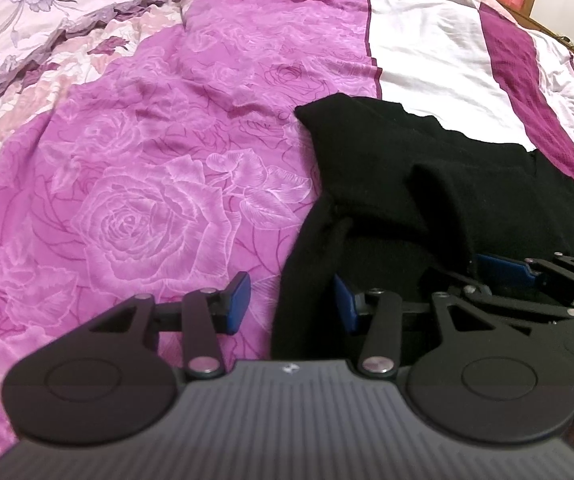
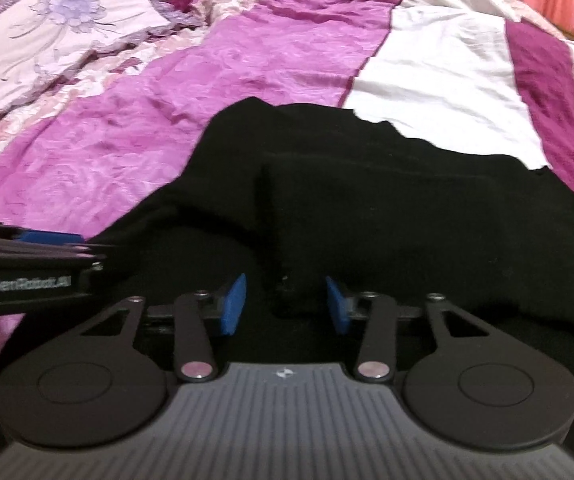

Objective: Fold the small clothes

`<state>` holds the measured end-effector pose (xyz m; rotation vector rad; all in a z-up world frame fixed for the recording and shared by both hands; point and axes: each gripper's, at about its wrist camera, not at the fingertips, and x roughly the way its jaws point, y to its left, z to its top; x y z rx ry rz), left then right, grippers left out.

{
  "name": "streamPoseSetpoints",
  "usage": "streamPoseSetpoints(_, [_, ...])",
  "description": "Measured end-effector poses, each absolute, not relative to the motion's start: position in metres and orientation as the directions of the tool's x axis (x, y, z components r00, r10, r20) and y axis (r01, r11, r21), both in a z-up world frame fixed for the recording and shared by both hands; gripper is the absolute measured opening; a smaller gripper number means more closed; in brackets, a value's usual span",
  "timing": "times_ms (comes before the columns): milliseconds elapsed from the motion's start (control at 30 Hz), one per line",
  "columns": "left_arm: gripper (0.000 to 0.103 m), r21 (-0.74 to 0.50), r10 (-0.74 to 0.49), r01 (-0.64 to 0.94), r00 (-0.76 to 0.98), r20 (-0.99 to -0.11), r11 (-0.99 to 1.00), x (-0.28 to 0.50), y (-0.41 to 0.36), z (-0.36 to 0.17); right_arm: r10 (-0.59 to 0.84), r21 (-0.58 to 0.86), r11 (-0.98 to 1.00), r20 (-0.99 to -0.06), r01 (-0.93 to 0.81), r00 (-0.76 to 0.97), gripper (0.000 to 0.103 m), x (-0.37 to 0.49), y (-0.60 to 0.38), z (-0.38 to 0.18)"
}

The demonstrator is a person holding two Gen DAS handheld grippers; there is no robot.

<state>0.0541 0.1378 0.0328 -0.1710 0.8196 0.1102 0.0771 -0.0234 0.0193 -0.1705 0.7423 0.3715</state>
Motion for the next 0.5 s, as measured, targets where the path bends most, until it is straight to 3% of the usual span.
streamPoseSetpoints(167, [0.048, -0.101, 0.034, -0.158, 0.679, -0.734, 0.982, 0.053, 0.135, 0.034, 0.265, 0.0, 0.934, -0.673, -0.358, 0.691, 0.009, 0.078, -0.035, 0.023])
streamPoseSetpoints(500, [0.048, -0.127, 0.004, -0.131, 0.713, -0.701, 0.983, 0.053, 0.125, 0.047, 0.341, 0.16, 0.938, -0.572, -0.306, 0.746, 0.007, 0.07, -0.084, 0.068])
